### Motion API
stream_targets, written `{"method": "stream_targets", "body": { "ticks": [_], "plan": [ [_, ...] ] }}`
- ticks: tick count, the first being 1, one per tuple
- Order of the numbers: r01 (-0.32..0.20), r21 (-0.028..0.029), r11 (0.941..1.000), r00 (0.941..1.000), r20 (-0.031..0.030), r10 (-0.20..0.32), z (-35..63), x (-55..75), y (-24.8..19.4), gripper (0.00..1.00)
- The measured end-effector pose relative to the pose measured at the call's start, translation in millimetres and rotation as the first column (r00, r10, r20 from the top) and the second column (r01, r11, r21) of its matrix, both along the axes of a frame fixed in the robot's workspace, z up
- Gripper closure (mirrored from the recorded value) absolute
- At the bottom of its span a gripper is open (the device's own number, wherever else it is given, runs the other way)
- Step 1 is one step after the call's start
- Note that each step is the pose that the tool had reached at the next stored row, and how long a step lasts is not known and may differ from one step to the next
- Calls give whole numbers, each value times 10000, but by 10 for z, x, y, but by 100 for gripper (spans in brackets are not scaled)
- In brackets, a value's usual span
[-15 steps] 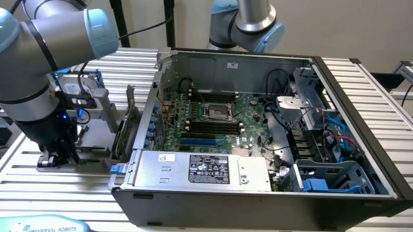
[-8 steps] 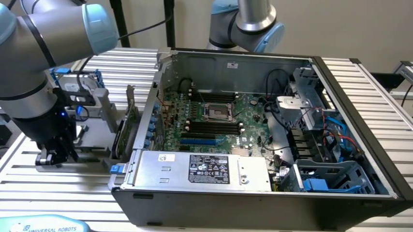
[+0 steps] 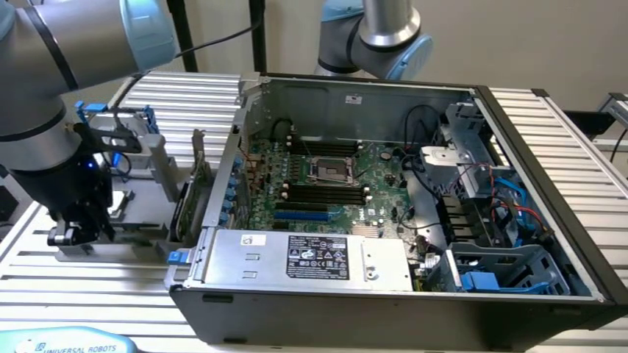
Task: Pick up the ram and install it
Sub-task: 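Pick up the ram and move it above insertion slot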
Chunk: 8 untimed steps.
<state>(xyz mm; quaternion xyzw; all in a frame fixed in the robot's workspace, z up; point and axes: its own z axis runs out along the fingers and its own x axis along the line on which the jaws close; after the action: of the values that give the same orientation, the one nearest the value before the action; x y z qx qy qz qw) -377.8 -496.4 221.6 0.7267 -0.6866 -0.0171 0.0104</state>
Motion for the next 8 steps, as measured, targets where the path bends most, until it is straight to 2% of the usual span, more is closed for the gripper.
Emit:
{"method": "stream_targets", "body": {
  "ticks": [8],
  "plan": [
    [0,0,10000,10000,-25,0,217,4,0,87]
  ]
}}
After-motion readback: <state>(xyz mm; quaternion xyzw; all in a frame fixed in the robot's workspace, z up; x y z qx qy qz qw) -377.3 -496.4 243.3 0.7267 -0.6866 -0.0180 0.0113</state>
